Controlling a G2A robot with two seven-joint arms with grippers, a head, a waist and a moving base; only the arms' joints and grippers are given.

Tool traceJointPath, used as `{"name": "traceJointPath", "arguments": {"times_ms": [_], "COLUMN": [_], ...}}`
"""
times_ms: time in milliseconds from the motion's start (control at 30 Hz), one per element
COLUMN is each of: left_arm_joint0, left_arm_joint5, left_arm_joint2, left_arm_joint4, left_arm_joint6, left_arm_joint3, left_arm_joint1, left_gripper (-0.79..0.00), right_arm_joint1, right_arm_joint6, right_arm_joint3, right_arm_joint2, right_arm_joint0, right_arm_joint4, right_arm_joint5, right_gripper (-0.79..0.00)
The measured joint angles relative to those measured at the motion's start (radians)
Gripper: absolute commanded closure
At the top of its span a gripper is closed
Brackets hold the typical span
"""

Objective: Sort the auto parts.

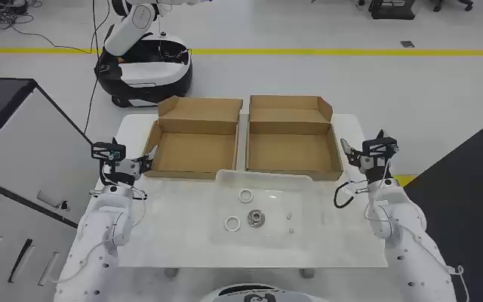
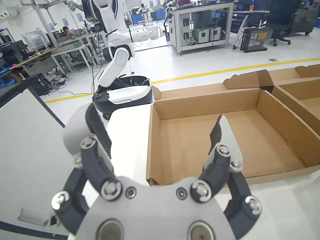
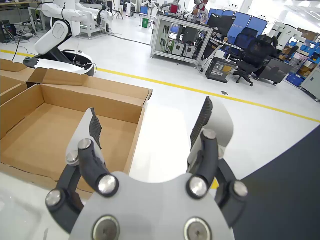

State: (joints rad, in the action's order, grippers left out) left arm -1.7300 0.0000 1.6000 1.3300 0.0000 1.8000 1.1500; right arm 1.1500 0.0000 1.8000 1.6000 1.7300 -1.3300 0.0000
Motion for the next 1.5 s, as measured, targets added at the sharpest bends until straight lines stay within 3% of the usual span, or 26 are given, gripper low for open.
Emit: {"name": "traceJointPath", "arguments": {"times_ms": [300,333,467,700,1033,1500], "left_arm_joint0": [0.0,0.0,0.0,0.0,0.0,0.0], "left_arm_joint5": [0.0,0.0,0.0,0.0,0.0,0.0], "left_arm_joint2": [0.0,0.0,0.0,0.0,0.0,0.0], "left_arm_joint4": [0.0,0.0,0.0,0.0,0.0,0.0], "left_arm_joint6": [0.0,0.0,0.0,0.0,0.0,0.0], "left_arm_joint3": [0.0,0.0,0.0,0.0,0.0,0.0], "left_arm_joint1": [0.0,0.0,0.0,0.0,0.0,0.0], "left_gripper": [-0.785,-0.785,-0.785,-0.785,-0.785,-0.785], "right_arm_joint1": [0.0,0.0,0.0,-0.01,-0.032,-0.067], "right_arm_joint6": [0.0,0.0,-0.003,0.049,0.302,0.671], "right_arm_joint3": [0.0,0.0,0.008,0.113,0.305,0.425], "right_arm_joint2": [0.0,0.0,0.011,0.095,0.219,0.238], "right_arm_joint0": [0.0,0.0,-0.002,0.025,0.024,-0.049], "right_arm_joint4": [0.0,0.0,-0.002,0.0,0.064,0.16], "right_arm_joint5": [0.0,0.0,-0.003,-0.105,-0.352,-0.673], "right_gripper": [-0.737,-0.785,-0.785,-0.785,-0.785,-0.785]}}
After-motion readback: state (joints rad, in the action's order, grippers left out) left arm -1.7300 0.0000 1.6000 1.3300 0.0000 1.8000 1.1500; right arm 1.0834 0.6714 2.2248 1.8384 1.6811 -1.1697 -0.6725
